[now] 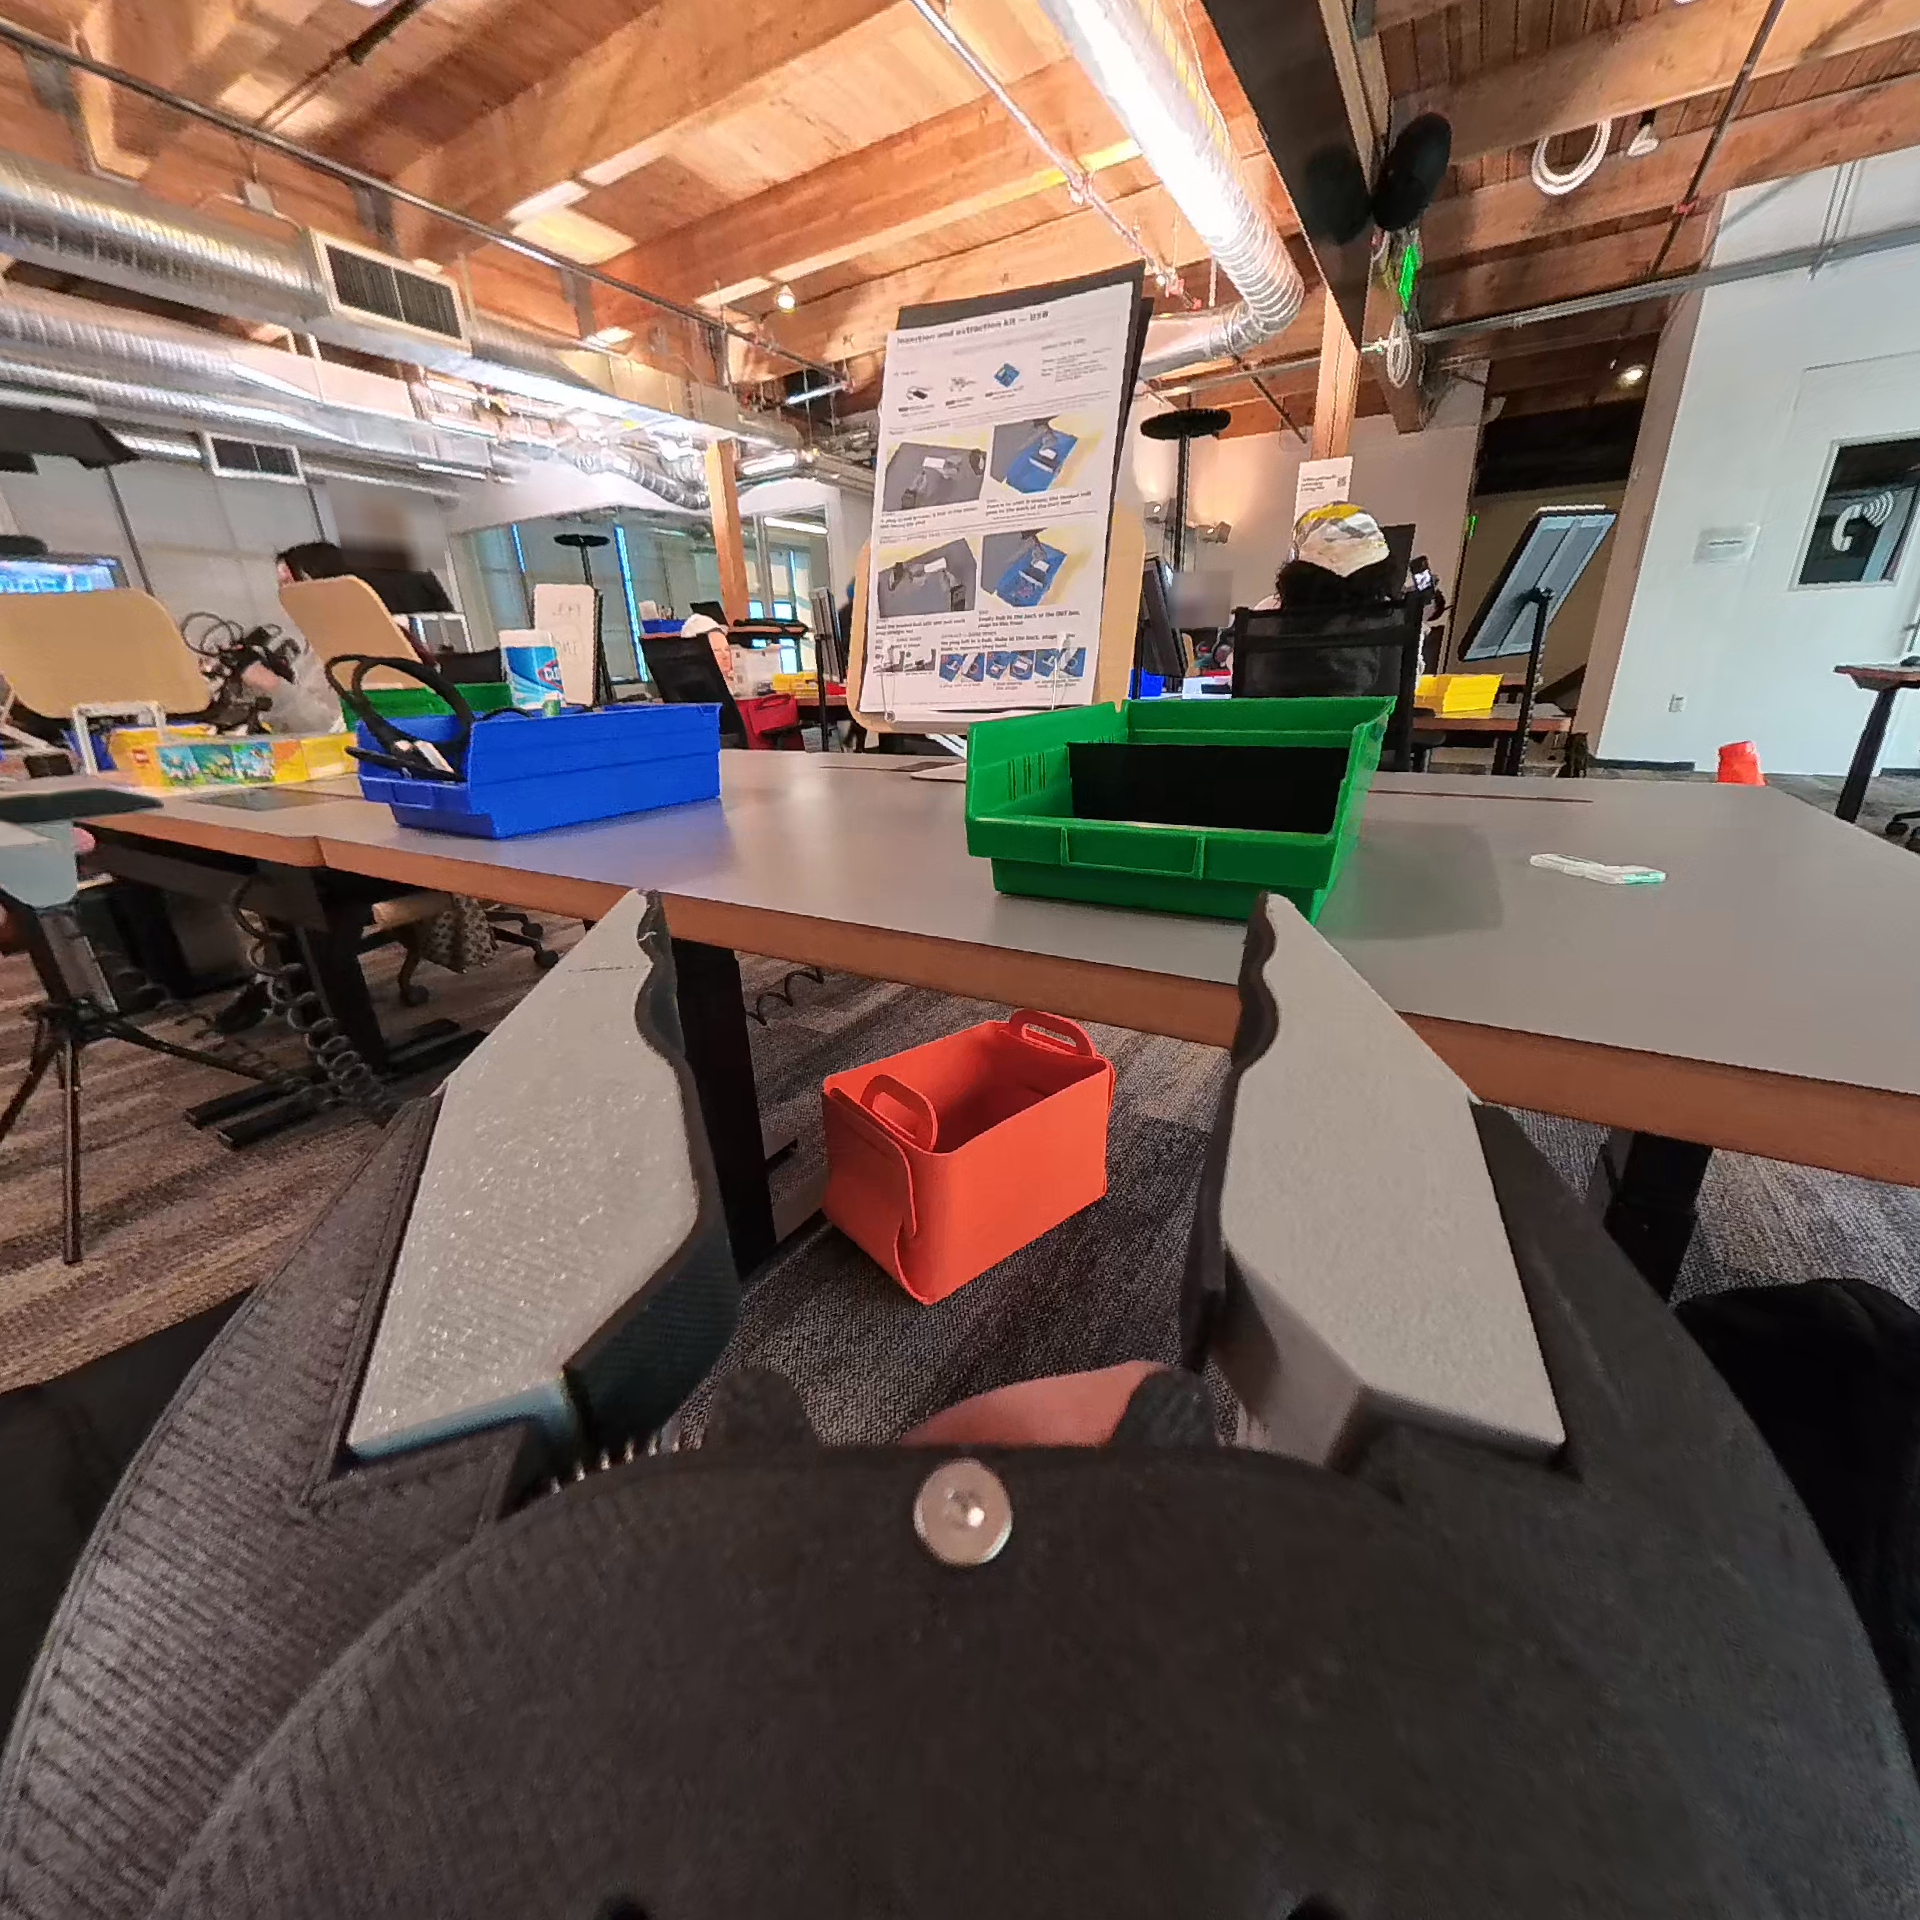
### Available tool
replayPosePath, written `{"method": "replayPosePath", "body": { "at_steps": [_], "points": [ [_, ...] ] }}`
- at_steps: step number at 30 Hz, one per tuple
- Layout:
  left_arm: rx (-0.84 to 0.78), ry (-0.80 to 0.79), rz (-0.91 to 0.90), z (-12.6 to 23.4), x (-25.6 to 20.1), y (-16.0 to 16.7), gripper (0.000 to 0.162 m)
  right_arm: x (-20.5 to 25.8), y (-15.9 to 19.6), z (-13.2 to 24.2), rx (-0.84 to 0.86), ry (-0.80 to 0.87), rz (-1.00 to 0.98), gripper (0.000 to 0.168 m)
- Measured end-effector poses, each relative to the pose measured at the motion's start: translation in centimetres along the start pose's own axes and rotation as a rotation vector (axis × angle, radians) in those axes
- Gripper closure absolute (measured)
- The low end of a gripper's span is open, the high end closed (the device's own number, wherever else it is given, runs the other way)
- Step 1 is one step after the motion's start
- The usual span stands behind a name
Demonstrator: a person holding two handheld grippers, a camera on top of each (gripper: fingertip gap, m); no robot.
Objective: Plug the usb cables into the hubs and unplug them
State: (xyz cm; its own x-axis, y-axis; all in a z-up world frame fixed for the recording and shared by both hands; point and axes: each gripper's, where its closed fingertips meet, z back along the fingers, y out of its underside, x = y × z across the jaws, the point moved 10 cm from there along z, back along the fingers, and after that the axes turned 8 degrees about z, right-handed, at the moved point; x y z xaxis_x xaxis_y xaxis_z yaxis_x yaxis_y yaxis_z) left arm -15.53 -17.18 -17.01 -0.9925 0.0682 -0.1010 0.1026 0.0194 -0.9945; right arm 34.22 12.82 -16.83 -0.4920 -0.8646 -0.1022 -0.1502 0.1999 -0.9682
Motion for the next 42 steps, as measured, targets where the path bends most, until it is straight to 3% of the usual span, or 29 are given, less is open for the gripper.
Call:
{"method": "replayPosePath", "body": {
  "at_steps": [27,42],
  "points": [
    [0.012,-0.027,0.016,0.0,-0.5,0.9,0.063,1.0,1.3,0.2,0.043,-0.049,-0.001,0.061],
    [0.019,-0.057,0.046,1.1,0.3,0.5,0.062,-0.4,1.2,0.6,0.018,0.022,-0.017,0.061]
  ]
}}
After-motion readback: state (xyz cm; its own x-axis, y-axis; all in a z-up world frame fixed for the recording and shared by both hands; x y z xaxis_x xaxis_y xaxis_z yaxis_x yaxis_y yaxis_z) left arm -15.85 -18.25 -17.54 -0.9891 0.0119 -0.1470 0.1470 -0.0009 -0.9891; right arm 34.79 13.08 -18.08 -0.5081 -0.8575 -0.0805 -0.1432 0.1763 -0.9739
